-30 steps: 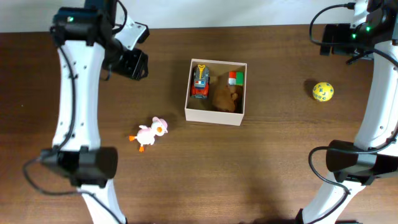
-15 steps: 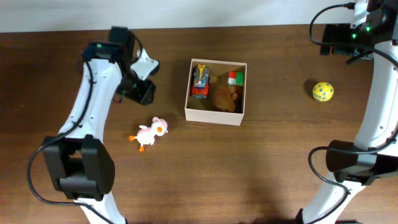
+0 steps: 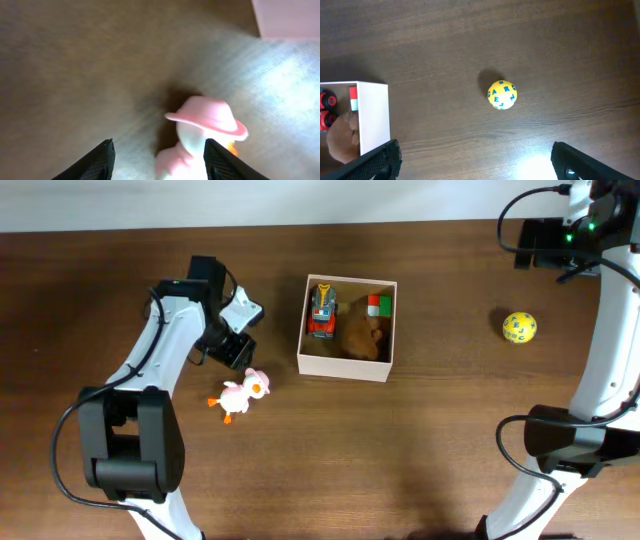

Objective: Pack container
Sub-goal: 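Lower the left gripper toward the white duck toy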

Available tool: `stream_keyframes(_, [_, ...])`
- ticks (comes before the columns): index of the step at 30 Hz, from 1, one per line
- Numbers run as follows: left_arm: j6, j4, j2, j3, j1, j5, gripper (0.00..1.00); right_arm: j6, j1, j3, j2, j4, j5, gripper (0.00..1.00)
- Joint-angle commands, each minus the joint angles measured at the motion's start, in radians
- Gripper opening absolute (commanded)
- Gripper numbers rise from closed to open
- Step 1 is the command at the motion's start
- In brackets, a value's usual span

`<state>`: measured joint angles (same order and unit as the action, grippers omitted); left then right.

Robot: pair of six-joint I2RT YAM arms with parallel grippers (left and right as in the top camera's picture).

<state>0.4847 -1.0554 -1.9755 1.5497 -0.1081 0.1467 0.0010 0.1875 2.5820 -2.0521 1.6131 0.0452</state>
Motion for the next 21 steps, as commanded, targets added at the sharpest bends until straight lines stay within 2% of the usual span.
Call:
stream_keyframes(1, [0.057,-0.039,0.003,-0.012,0.001,0.125,0.59,0.008,0.003,0.006,-0.002,-0.001,0.009,0.99])
stream_keyframes(5, [0.13,-0.108,0.004,-0.012,0.001,0.172,0.59,0.008,0.003,0.006,-0.002,-0.001,0.009,0.99])
stream_keyframes(9, [0.191,-0.133,0.004,-0.024,0.001,0.171,0.65,0.008,0.003,0.006,-0.002,-0.001,0.009,0.99])
stream_keyframes(13, [0.236,-0.108,0.004,-0.07,0.001,0.145,0.73,0.008,0.003,0.006,-0.002,-0.001,0.009,0.99])
stream_keyframes(21, [0.243,-0.019,0.003,-0.172,0.001,0.137,0.74,0.008,0.003,0.006,-0.002,-0.001,0.009,0.99])
